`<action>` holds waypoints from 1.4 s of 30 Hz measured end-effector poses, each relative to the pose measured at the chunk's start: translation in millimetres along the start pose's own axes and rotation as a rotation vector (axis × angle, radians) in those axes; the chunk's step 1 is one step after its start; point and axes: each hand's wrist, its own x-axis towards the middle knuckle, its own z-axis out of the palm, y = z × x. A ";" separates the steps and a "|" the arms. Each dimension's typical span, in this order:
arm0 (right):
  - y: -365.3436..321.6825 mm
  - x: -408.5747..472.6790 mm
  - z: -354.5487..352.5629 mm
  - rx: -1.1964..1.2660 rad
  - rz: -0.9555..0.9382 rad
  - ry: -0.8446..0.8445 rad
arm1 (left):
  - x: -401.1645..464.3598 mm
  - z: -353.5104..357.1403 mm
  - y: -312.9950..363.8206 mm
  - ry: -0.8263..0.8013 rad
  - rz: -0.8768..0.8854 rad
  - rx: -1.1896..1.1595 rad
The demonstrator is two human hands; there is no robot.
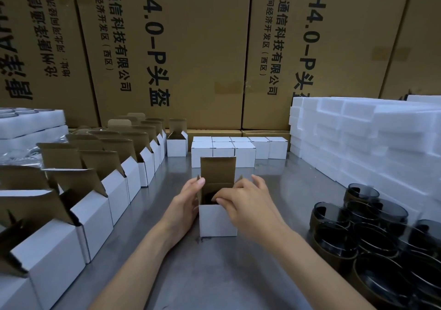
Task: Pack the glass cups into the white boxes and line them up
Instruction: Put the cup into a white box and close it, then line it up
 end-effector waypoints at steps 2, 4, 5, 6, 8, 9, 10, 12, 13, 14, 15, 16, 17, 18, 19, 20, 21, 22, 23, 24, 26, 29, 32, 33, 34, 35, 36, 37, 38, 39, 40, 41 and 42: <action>1.4 0.8 1.0 0.035 -0.006 0.029 | -0.9 1.4 0.4 0.007 0.001 -0.013; 3.4 1.2 3.4 0.172 0.003 0.164 | -0.8 1.8 0.7 0.020 -0.011 -0.026; 4.3 1.7 4.7 0.282 0.036 0.269 | -0.9 0.9 1.0 0.013 -0.022 -0.030; 5.2 1.6 6.0 0.424 0.096 0.367 | -1.4 -0.4 1.7 -0.004 -0.037 -0.035; 5.9 -0.2 9.0 0.761 0.278 0.428 | -2.8 -5.2 3.7 -0.023 -0.076 -0.077; 6.9 -1.4 12.0 0.916 0.372 0.398 | -2.6 -8.8 3.8 -0.017 -0.094 -0.119; 9.0 -2.7 16.2 1.043 0.455 0.358 | -1.8 -11.9 3.3 -0.010 -0.106 -0.161; 14.2 -6.5 24.4 1.215 0.570 0.274 | -0.1 -15.9 1.5 -0.007 -0.112 -0.197; 15.7 -7.5 26.8 1.275 0.604 0.233 | 0.3 -16.0 1.0 -0.010 -0.112 -0.184; 16.5 -7.9 28.4 1.325 0.620 0.193 | 0.6 -15.2 0.7 -0.016 -0.110 -0.160; 16.9 -7.8 29.8 1.363 0.619 0.159 | 0.7 -14.0 0.6 -0.024 -0.108 -0.137; 16.9 -7.4 31.2 1.389 0.607 0.131 | 0.7 -12.5 0.2 -0.029 -0.105 -0.111; 16.4 -6.8 31.9 1.403 0.592 0.105 | 0.3 -10.8 0.2 -0.028 -0.100 -0.088; 15.7 -6.1 32.3 1.410 0.572 0.079 | 0.4 -9.5 0.3 -0.023 -0.096 -0.064; 15.1 -5.5 32.9 1.416 0.555 0.057 | 0.4 -8.3 0.5 -0.020 -0.092 -0.043; 15.0 -5.1 33.8 1.424 0.542 0.042 | 0.8 -7.6 0.5 -0.018 -0.088 -0.023; 15.1 -5.1 34.1 1.431 0.533 0.033 | 1.1 -7.0 0.7 -0.018 -0.084 -0.011; 15.7 -4.9 34.4 1.430 0.524 0.031 | 2.1 -6.6 0.7 -0.016 -0.083 -0.001; 16.0 -4.9 34.2 1.423 0.514 0.034 | 2.5 -6.2 1.4 -0.010 -0.084 0.002; 16.0 -4.9 34.3 1.408 0.506 0.038 | 3.0 -6.6 1.7 0.000 -0.084 0.003; 15.2 -5.9 34.8 1.363 0.497 0.044 | 3.9 -7.5 2.2 0.017 -0.076 0.018; 13.9 -8.0 36.1 1.344 0.469 0.071 | 3.7 -6.6 2.4 0.019 -0.086 0.032; 14.1 -10.0 37.5 1.321 0.466 0.089 | 2.2 -8.0 4.0 0.005 -0.092 -0.003; 14.4 -11.2 37.9 1.316 0.469 0.086 | 1.5 -9.2 5.6 -0.021 -0.104 -0.042; 14.5 -12.1 38.6 1.317 0.470 0.083 | 0.2 -10.3 7.3 -0.059 -0.116 -0.070; 14.6 -13.2 39.3 1.321 0.463 0.082 | -1.3 -11.8 8.7 -0.096 -0.124 -0.077; 14.7 -13.9 40.6 1.319 0.450 0.085 | -1.9 -13.5 8.7 -0.130 -0.127 -0.072; 14.0 -14.6 41.3 1.313 0.435 0.086 | -2.3 -14.9 8.1 -0.156 -0.127 -0.060; 13.5 -14.4 42.0 1.300 0.417 0.085 | -2.9 -15.3 7.3 -0.174 -0.130 -0.045; 12.9 -14.6 42.6 1.289 0.401 0.079 | -3.3 -15.1 6.9 -0.182 -0.136 -0.031; 12.4 -14.2 43.2 1.277 0.387 0.075 | -3.6 -14.4 6.5 -0.182 -0.138 -0.020; 11.8 -14.2 43.2 1.262 0.377 0.077 | -3.6 -13.9 6.4 -0.174 -0.132 -0.010; 11.2 -14.4 43.1 1.244 0.369 0.084 | -3.9 -13.2 6.3 -0.160 -0.120 -0.003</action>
